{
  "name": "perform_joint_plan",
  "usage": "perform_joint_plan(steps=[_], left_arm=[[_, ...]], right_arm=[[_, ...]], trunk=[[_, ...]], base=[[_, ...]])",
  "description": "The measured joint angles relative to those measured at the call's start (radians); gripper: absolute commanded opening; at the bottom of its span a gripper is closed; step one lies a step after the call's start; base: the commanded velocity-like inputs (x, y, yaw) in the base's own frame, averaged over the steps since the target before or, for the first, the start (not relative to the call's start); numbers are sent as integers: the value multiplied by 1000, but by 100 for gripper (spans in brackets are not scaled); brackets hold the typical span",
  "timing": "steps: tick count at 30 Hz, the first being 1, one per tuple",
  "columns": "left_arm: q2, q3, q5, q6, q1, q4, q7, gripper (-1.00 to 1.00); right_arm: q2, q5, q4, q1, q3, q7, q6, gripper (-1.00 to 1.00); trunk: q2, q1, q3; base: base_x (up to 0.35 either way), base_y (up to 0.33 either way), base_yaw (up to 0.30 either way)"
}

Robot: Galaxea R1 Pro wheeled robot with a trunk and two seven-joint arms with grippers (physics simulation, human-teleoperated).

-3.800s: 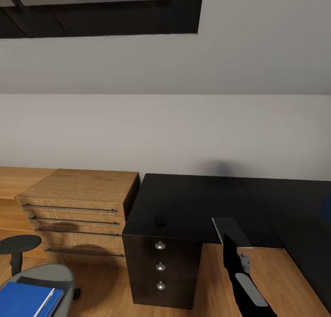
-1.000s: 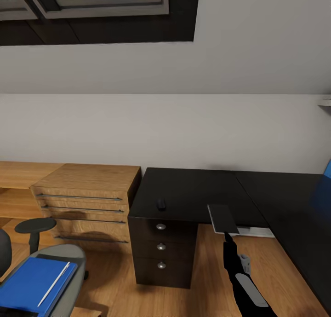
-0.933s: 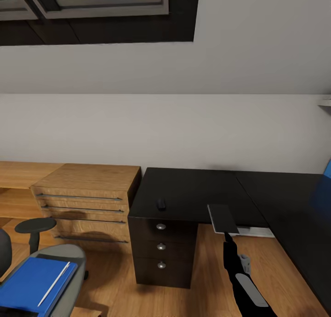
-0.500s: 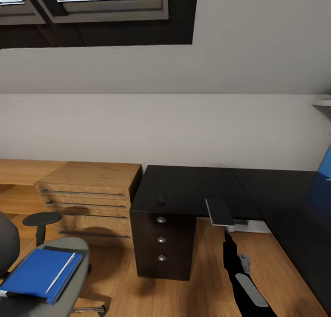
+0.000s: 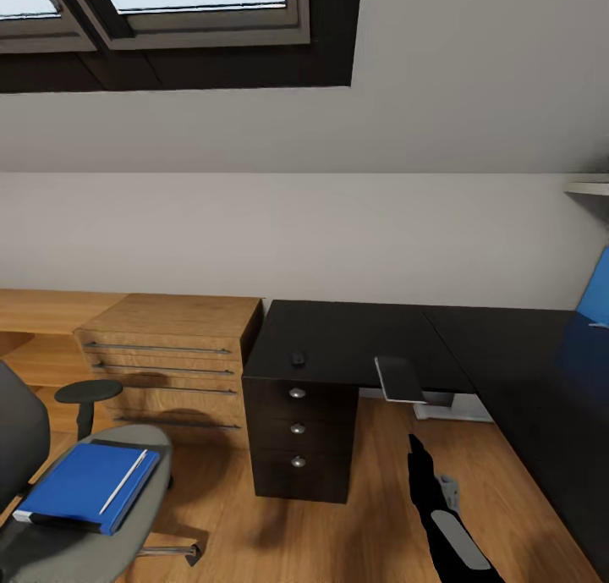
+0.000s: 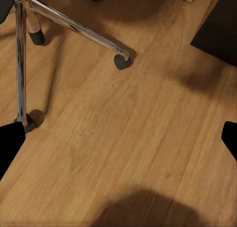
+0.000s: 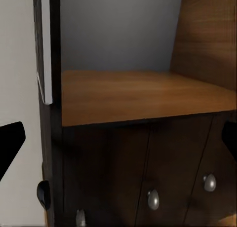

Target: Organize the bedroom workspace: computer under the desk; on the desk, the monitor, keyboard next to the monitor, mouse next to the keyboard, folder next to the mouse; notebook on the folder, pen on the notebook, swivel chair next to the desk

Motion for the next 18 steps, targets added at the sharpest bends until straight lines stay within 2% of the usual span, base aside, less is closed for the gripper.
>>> perform_joint_plan(steps=[4, 10, 11, 15, 16, 18], left_arm=[[1, 0, 0, 0, 0, 0, 0, 100], [1, 0, 0, 0, 0, 0, 0, 100], [0, 0, 0, 0, 0, 0, 0, 100], [1, 0, 0, 0, 0, 0, 0, 100], [1, 0, 0, 0, 0, 0, 0, 100], [1, 0, 0, 1, 0, 0, 0, 100]], right_arm=[[0, 64, 30, 0, 4, -2, -1, 100], [2, 188, 105, 0, 5, -3, -4, 100], [2, 230, 136, 0, 5, -2, -7, 100], [2, 326, 196, 0, 5, -3, -38, 100], [2, 375, 224, 0, 5, -3, -68, 100], [2, 431, 254, 0, 6, -4, -105, 100]], trunk=[[0, 0, 0], [42, -23, 19], [49, -27, 22], [77, -42, 34], [84, -46, 37], [98, -54, 44]], base=[[-8, 0, 0], [-3, 0, 0], [0, 0, 0], [0, 0, 0], [0, 0, 0], [0, 0, 0]])
